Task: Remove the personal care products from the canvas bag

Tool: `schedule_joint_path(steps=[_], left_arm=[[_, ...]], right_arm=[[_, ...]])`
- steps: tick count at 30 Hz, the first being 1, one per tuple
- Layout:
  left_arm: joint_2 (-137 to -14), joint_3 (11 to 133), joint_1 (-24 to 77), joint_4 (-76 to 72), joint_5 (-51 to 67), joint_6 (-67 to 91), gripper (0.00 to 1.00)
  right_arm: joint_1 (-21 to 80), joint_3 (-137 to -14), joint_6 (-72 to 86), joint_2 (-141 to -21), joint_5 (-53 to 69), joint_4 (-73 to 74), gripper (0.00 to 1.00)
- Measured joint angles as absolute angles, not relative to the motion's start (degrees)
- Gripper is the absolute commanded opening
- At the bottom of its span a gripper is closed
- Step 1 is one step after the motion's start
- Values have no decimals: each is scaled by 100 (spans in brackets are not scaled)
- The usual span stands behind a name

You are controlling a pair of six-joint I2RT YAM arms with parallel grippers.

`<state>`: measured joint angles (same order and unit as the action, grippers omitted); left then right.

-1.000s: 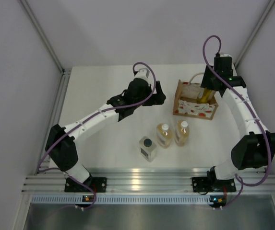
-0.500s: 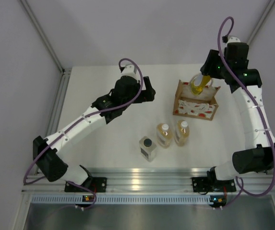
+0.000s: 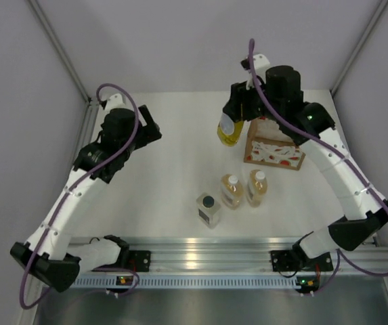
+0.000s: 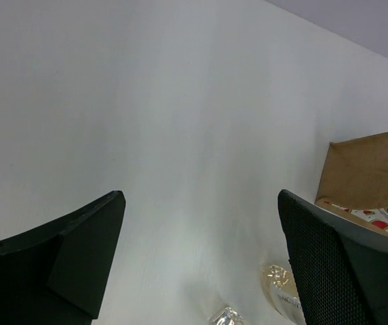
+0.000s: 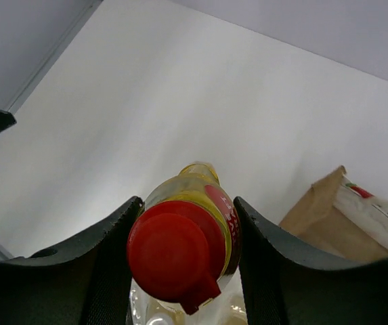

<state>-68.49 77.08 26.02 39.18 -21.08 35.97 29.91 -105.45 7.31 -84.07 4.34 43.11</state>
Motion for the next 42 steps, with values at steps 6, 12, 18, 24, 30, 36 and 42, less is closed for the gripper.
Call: schedule_joint_path(steps=[6, 12, 18, 24, 30, 36, 42], left_arm=[[-5666, 7380, 2602, 4160, -2106, 3247, 99], [-5030, 6888, 2602, 4370, -2091, 2829, 98], [-4646, 6147, 2602, 4447, -2519, 2718, 99], [-4589, 5881, 2602, 4519, -2692, 2733, 98], [-4587, 5878, 2602, 4517, -2709, 2735, 99], [-4584, 5876, 2602, 4517, -2707, 2733, 99], [-4584, 5874, 2602, 4515, -2705, 2733, 99]], right_arm=[[3913, -9699, -99, -8414, 661, 3739, 0], [4440, -9371, -749, -8724, 1087, 3531, 0], [4786, -8641, -886, -8882, 786, 2620, 0], [4904, -7911, -840, -9343, 886, 1857, 0], [4901, -7653, -864, -9874, 882, 1446, 0], [4901, -7397, -886, -9968, 915, 854, 14], [4888, -7343, -862, -9968, 1004, 768, 54]])
